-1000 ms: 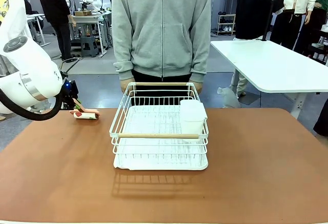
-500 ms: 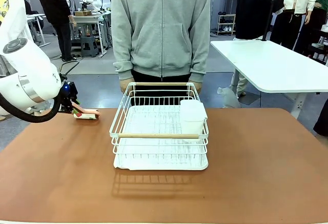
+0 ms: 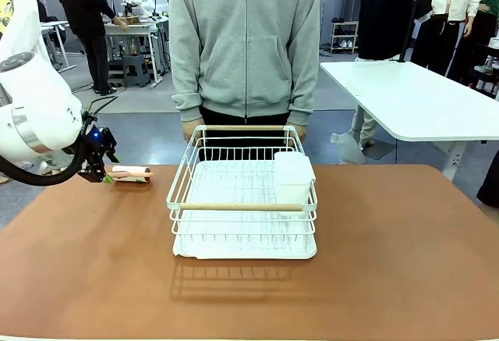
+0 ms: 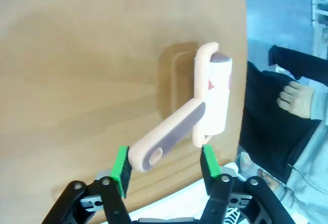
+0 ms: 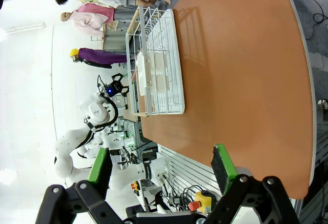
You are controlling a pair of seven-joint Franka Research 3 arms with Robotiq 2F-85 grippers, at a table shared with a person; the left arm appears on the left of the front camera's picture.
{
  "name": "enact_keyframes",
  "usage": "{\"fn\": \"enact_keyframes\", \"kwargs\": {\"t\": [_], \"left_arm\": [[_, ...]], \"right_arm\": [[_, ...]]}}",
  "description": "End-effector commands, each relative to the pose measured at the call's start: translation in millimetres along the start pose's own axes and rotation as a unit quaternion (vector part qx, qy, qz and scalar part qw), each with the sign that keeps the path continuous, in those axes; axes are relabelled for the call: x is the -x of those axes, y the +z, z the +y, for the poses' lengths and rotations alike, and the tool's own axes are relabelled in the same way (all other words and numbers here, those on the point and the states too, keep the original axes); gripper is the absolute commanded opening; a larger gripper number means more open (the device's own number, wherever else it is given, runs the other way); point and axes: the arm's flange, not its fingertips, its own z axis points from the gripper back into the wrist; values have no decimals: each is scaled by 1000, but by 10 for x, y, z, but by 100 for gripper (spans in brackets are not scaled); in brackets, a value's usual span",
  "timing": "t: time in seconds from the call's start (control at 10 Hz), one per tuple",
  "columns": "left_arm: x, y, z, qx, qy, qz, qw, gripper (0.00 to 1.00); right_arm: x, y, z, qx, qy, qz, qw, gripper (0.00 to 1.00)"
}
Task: Clean the table.
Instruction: Place the Lint Roller down when the Dish drying rack is positioned in the middle of the table.
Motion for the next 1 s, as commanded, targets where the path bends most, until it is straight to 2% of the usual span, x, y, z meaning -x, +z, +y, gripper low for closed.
{"fn": "enact_keyframes", "kwargs": {"t": [0.0,0.1,0.3,0.4,0.6,0.7,0.9], "left_arm": [[181,395,-30,-43,8,-17,999,84],[218,565,-9,-45,3,-21,999,100],[363,856,31,-47,-25,-23,998,100],[403,972,73,-84,-63,-16,994,100],[418,1168,194,-137,-185,-34,973,100],[403,1226,271,-174,-242,-36,954,100],[411,1246,328,-173,-276,-11,945,100]], "right_arm": [[10,20,47,5,-8,0,1000,100],[10,20,47,5,-8,0,1000,100],[10,20,47,5,-8,0,1000,100],[10,20,47,5,-8,0,1000,100],[10,20,47,5,-8,0,1000,100],[10,20,47,5,-8,0,1000,100],[10,20,47,5,-8,0,1000,100]]}}
